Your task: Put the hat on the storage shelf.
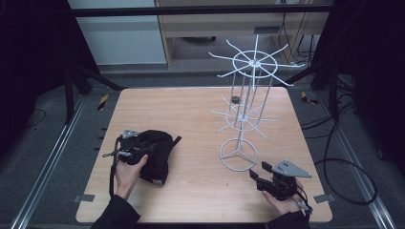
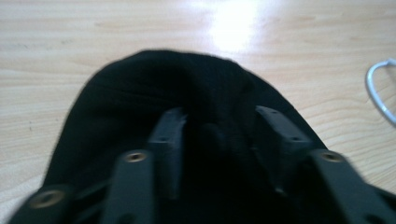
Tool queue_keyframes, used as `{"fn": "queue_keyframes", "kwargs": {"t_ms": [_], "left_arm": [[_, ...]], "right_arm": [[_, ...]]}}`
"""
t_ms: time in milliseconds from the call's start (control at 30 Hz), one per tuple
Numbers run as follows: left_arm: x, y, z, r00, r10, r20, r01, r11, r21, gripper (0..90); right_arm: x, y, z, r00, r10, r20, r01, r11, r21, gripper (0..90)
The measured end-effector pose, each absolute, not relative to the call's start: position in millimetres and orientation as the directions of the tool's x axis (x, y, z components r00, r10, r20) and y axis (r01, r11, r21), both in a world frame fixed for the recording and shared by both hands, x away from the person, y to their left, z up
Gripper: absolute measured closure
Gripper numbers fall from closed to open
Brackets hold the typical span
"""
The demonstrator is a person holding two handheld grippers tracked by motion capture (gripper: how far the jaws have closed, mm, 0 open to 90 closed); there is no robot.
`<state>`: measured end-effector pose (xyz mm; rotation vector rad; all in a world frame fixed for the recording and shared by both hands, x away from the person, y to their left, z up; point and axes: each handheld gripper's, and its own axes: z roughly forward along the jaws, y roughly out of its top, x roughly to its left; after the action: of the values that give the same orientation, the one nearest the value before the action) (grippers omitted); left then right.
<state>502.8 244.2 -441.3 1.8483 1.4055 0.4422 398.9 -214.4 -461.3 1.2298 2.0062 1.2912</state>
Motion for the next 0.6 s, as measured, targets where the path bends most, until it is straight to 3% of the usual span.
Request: {"fn": "queue_keyframes", "kwargs": {"t_ms": [167, 600], "left_arm": [[498.5, 249.5, -440.3, 0.327, 0.930, -0.167, 0.659, -0.098, 0.745, 76.5], [459.9, 259.9, -390.5, 0.455, 0.879, -0.140, 0.460, -0.098, 0.882, 79.3]], "right_arm": [[402.2, -222.2, -462.6, -0.474, 0.876, 0.084, 0.445, 0.156, 0.882, 42.5], [407.0, -236.0, -467.5, -0.433, 0.898, 0.073, 0.449, 0.145, 0.882, 40.7]]}}
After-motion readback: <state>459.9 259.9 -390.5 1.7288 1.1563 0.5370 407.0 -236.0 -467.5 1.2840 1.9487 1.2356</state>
